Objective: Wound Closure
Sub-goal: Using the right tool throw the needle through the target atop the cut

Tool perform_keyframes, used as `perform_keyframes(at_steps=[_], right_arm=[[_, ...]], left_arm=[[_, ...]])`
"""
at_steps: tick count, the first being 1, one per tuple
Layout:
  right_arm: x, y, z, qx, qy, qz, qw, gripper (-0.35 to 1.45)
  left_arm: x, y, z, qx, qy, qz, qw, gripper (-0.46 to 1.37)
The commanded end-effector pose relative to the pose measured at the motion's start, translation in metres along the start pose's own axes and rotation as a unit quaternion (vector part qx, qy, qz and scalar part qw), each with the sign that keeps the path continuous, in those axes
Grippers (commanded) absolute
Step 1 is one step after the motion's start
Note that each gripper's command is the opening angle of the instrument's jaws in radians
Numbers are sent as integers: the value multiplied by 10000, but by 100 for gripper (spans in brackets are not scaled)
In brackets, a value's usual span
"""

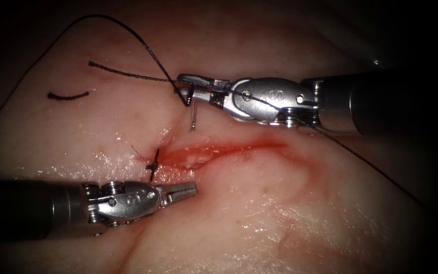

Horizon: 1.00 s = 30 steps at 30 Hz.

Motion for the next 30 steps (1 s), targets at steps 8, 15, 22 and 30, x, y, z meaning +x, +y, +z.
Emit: perform_keyframes(at_steps=[8, 15, 22, 30], right_arm=[[-4, 0, 2, 206, -418, 1224, 9914, -35], [-20, -8, 7, 483, -808, 2413, 9659, -35], [-40, -35, 8, 639, -981, 3144, 9420, -35], [-51, -52, 8, 756, -1042, 3868, 9132, -35]], left_arm=[[0, -2, -1, -47, 0, -2, 10000, -35], [2, -4, -2, -67, 7, -15, 10000, -35], [3, -5, -3, -70, 7, -23, 10000, -35], [5, -7, -3, -89, 15, -33, 10000, -35]])
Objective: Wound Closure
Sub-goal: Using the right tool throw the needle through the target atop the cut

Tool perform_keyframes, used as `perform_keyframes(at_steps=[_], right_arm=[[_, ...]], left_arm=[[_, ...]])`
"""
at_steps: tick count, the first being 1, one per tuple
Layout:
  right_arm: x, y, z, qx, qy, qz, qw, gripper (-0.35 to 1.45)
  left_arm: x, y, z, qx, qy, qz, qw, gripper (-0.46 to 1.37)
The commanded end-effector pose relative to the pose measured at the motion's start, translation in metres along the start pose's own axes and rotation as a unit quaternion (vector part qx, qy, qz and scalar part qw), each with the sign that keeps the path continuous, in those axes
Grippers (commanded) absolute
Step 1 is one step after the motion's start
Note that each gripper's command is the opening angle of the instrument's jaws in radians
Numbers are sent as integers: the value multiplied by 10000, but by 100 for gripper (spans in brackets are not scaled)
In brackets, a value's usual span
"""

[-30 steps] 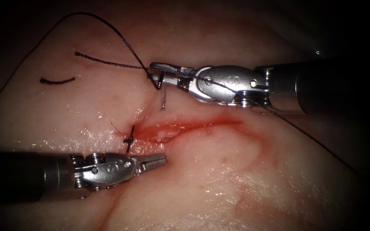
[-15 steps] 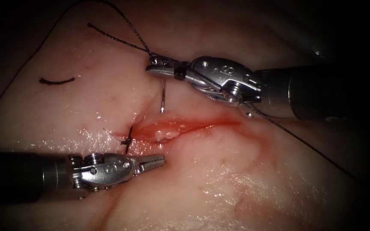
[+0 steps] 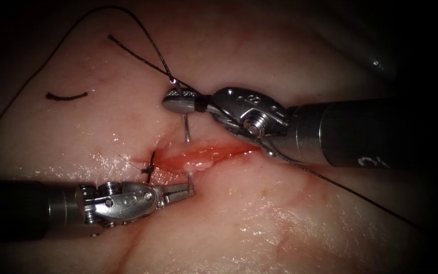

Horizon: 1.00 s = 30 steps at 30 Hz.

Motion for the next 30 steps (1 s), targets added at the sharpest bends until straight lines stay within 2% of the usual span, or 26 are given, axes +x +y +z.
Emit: perform_keyframes(at_steps=[1, 12, 17, 30], right_arm=[[-1, -3, 0, -4, -24, 269, 9996, -35], [-12, -19, -3, 3, -169, 975, 9951, -35], [-23, -25, -3, 99, -272, 1280, 9913, -35], [-36, -26, -7, 152, -347, 1382, 9897, -35]], left_arm=[[0, -1, 0, -48, 0, -6, 10000, -35], [5, -1, -2, -37, 22, -63, 10000, -35], [6, -2, -2, -41, 23, -70, 10000, -35], [12, -3, -3, -24, 75, -45, 10000, -35]])
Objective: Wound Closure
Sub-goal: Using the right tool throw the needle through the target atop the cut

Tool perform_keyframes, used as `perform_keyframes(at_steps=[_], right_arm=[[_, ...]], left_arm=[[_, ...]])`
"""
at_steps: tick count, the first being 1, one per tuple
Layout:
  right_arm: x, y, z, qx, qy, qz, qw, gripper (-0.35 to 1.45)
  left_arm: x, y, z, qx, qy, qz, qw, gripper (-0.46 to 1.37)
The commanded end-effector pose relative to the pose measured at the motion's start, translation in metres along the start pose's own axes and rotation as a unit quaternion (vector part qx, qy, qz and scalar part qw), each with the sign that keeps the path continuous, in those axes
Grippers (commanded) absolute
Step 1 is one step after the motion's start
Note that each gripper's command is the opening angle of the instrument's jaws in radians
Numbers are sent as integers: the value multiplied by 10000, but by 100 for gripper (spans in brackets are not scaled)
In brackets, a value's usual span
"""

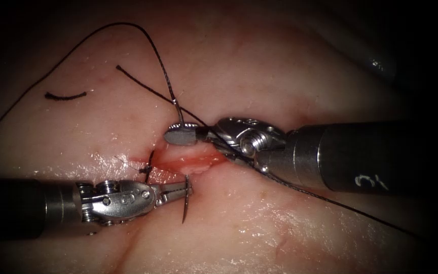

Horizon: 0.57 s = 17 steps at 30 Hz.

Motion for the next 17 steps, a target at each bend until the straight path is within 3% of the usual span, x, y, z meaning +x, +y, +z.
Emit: perform_keyframes(at_steps=[1, 17], right_arm=[[0, 1, 1, -14, -2, -2, 10000, -35], [0, 4, -1, 27, 38, 78, 10000, -35]], left_arm=[[0, 0, 0, -30, 6, -7, 10000, -35], [0, 0, -1, -30, 4, 22, 10000, -35]])
